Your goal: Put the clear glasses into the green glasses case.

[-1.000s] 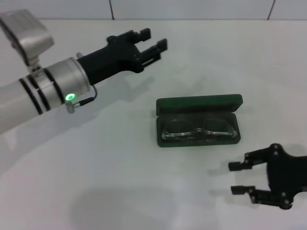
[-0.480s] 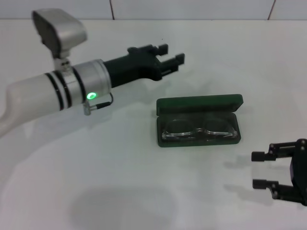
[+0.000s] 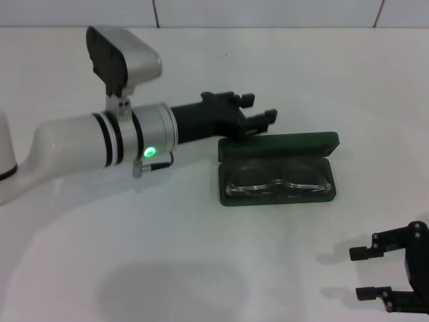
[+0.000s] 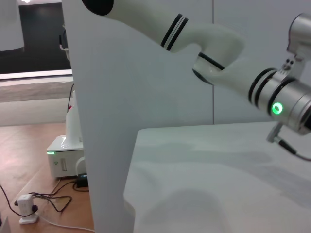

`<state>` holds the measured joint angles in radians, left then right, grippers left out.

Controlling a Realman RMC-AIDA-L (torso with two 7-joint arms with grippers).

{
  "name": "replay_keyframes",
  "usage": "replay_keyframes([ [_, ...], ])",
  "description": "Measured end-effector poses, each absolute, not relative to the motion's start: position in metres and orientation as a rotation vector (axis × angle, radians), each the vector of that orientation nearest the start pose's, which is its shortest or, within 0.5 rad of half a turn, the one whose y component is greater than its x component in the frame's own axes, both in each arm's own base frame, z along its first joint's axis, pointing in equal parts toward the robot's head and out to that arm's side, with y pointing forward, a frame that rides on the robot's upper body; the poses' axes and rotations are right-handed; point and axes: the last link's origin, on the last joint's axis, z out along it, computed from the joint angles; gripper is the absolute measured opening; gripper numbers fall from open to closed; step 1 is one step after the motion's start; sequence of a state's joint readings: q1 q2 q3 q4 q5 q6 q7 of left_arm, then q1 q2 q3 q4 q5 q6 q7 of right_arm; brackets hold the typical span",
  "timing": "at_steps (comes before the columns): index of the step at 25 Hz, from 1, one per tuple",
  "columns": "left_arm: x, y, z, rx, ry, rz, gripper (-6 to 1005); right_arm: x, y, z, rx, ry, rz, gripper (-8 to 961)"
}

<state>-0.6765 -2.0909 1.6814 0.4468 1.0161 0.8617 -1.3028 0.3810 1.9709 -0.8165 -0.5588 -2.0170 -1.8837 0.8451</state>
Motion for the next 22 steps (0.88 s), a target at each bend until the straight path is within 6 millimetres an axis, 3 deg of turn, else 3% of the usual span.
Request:
replay_keyframes([
  [16, -0.230, 0.333, -0.121, -2.637, -0.633, -0.584, 571, 0.292, 0.244, 0.019, -3.039, -0.060, 0.782, 487],
  [19, -0.230, 0.329, -0.117, -2.607, -0.603, -0.655, 571, 0.290, 0.243, 0.021, -3.049, -0.075, 0.790, 490],
  [22, -0.226, 0.325, -0.101, -2.523, -0.579, -0.847, 571, 0.289, 0.243, 0.022, -3.050, -0.088, 0.797, 494],
])
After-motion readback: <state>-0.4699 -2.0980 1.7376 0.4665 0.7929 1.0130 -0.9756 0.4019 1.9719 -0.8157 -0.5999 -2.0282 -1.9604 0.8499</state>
